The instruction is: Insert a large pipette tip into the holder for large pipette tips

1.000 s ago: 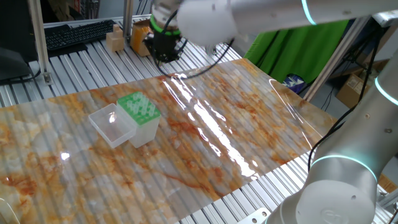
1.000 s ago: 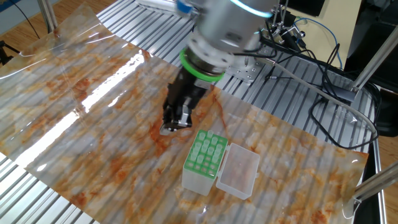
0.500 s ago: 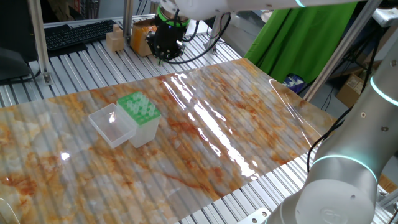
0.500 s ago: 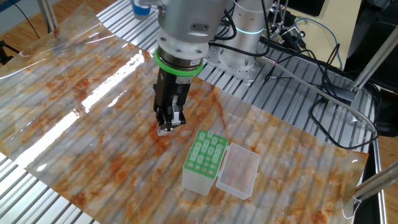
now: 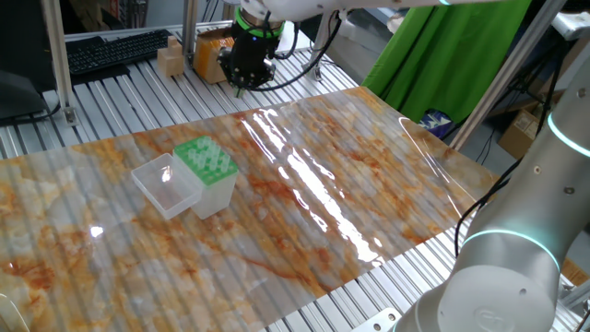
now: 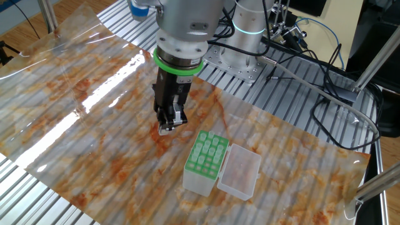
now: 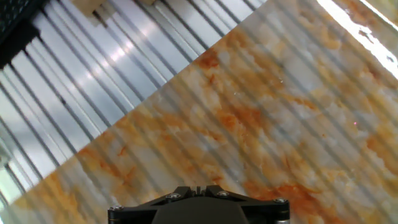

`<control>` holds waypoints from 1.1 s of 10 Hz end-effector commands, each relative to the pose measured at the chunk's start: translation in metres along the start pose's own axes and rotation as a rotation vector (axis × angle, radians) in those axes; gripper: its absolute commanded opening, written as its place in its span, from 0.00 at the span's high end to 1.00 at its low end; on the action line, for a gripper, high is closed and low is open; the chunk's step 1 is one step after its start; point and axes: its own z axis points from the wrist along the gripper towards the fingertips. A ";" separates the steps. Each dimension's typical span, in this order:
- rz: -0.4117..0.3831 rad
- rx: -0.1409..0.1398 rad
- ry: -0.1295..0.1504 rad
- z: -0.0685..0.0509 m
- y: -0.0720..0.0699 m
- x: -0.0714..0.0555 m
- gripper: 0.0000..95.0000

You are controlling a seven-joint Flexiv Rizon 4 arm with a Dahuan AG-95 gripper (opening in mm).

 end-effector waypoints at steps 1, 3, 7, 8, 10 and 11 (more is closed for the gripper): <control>-0.248 -0.006 0.100 0.001 -0.005 -0.003 0.80; -0.350 -0.038 0.123 0.005 -0.011 -0.008 0.80; -0.505 -0.042 0.126 0.016 -0.020 -0.019 0.80; -0.528 -0.042 0.126 0.018 -0.023 -0.020 0.80; -0.563 -0.038 0.129 0.021 -0.026 -0.023 0.80; -0.570 -0.035 0.131 0.021 -0.027 -0.023 0.80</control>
